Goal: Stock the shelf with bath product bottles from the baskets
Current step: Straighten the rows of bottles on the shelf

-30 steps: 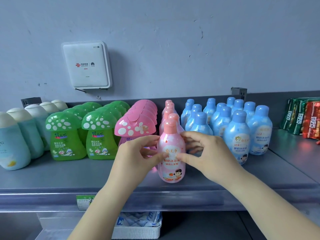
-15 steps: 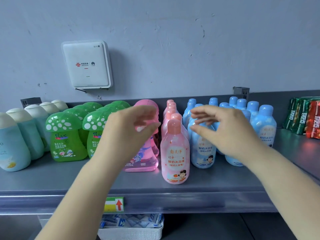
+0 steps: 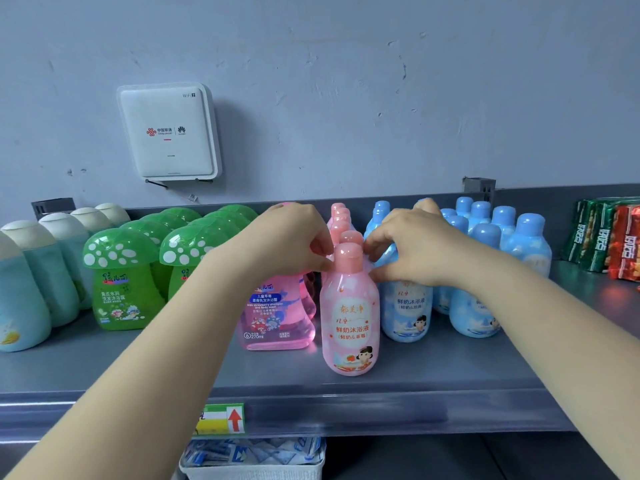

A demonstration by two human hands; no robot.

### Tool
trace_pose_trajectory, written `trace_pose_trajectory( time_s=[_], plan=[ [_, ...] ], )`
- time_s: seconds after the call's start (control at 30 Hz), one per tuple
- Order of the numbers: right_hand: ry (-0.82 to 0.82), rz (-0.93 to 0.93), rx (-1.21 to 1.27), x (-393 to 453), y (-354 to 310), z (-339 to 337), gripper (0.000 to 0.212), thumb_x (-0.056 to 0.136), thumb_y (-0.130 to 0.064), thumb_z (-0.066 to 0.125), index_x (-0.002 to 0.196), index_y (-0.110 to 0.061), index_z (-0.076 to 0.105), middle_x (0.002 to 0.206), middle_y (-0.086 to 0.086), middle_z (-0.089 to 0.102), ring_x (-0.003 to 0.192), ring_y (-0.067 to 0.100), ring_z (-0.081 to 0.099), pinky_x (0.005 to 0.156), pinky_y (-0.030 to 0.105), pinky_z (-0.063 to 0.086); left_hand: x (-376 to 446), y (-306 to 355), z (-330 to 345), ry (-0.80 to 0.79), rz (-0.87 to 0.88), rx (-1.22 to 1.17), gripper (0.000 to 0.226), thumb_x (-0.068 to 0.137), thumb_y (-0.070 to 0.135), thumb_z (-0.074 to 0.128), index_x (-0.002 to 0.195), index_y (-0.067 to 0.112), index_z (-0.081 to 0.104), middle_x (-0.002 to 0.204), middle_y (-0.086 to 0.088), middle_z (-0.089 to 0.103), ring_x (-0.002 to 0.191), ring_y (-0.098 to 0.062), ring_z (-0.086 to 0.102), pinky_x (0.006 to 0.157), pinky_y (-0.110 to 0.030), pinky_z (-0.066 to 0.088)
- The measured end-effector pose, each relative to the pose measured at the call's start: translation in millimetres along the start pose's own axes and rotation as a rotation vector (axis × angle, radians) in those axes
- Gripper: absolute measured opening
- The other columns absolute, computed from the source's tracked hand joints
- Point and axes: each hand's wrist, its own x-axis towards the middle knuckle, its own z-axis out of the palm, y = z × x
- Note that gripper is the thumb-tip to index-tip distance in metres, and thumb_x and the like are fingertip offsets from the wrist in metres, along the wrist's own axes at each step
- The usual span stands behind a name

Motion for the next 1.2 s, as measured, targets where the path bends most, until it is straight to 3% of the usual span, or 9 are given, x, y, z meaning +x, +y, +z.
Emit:
trace_pose_trajectory(
  time_s=[0.1, 0.2, 0.3, 0.4, 0.63, 0.97, 1.07, 1.2],
  plan=[
    [-0.014, -0.02, -0.012, 2, 0, -3, 0.025, 0.077, -0.053, 0.066, 0.093, -0.034, 0.068, 0.082, -0.024, 0.061, 0.077, 0.004, 0.038, 0.069, 0.03, 0.014, 2, -1, 3, -0.031, -0.004, -0.023, 0.02, 0.079, 0.03, 0.068, 0.065, 0.016, 0.068, 0.06, 0.004, 0.063, 0.055, -0.011, 0.051, 0.058, -0.022, 0.041],
    [-0.021, -0.028, 0.007, 3, -1, -3, 0.024, 0.079, -0.05, 0.067, 0.096, -0.033, 0.069, 0.09, -0.022, 0.067, 0.077, -0.003, 0.035, 0.068, 0.027, 0.013, 2, -1, 2, -0.025, -0.004, -0.043, 0.034, 0.078, 0.029, 0.068, 0.048, 0.027, 0.053, 0.044, 0.015, 0.051, 0.046, -0.005, 0.043, 0.048, -0.013, 0.031],
    [-0.034, -0.049, 0.001, 4, -4, -4, 0.024, 0.08, -0.045, 0.066, 0.098, -0.03, 0.07, 0.094, -0.018, 0.069, 0.084, 0.002, 0.044, 0.072, 0.026, 0.014, 2, -2, 3, -0.024, 0.003, -0.051, 0.019, 0.079, 0.03, 0.069, 0.066, 0.017, 0.069, 0.051, 0.004, 0.053, 0.049, -0.011, 0.04, 0.05, -0.017, 0.031],
    [-0.041, -0.039, 0.011, 4, -4, -4, 0.022, 0.08, -0.042, 0.067, 0.097, -0.029, 0.07, 0.093, -0.018, 0.069, 0.076, -0.005, 0.041, 0.07, 0.024, 0.013, 2, -3, 5, -0.005, 0.009, -0.041, 0.016, 0.079, 0.03, 0.069, 0.079, 0.015, 0.074, 0.067, -0.001, 0.065, 0.058, -0.014, 0.048, 0.055, -0.023, 0.036],
    [-0.048, -0.042, 0.032, 6, -5, -3, 0.013, 0.079, -0.041, 0.067, 0.088, -0.031, 0.068, 0.091, -0.017, 0.069, 0.072, -0.011, 0.042, 0.071, 0.023, 0.013, 2, -5, 7, 0.029, 0.003, -0.058, 0.02, 0.078, 0.03, 0.068, 0.074, 0.011, 0.071, 0.067, -0.005, 0.065, 0.057, -0.014, 0.044, 0.052, -0.021, 0.033],
    [-0.052, -0.046, 0.052, 5, -5, -2, 0.017, 0.079, -0.042, 0.068, 0.092, -0.031, 0.068, 0.092, -0.018, 0.069, 0.073, -0.008, 0.047, 0.072, 0.021, 0.014, 1, -6, 8, 0.031, 0.018, -0.072, 0.023, 0.078, 0.03, 0.067, 0.074, 0.008, 0.07, 0.069, -0.01, 0.065, 0.056, -0.014, 0.041, 0.056, -0.028, 0.037],
    [-0.061, -0.02, 0.152, 6, -5, -5, 0.026, 0.076, -0.042, 0.071, 0.098, -0.028, 0.07, 0.093, -0.017, 0.071, 0.086, -0.003, 0.059, 0.083, 0.018, 0.025, 1, -9, 5, 0.018, 0.02, -0.161, 0.027, 0.079, 0.03, 0.067, 0.076, 0.003, 0.07, 0.069, -0.014, 0.066, 0.052, -0.011, 0.038, 0.057, -0.031, 0.042],
    [-0.088, 0.013, 0.239, 9, -3, -9, 0.034, 0.073, -0.038, 0.076, 0.105, -0.026, 0.071, 0.092, -0.015, 0.072, 0.092, 0.002, 0.063, 0.08, 0.015, 0.044, 2, -11, 3, 0.004, -0.002, -0.215, 0.023, 0.079, 0.027, 0.069, 0.079, 0.004, 0.072, 0.064, -0.009, 0.068, 0.047, -0.011, 0.044, 0.051, -0.024, 0.044]
  ],
)
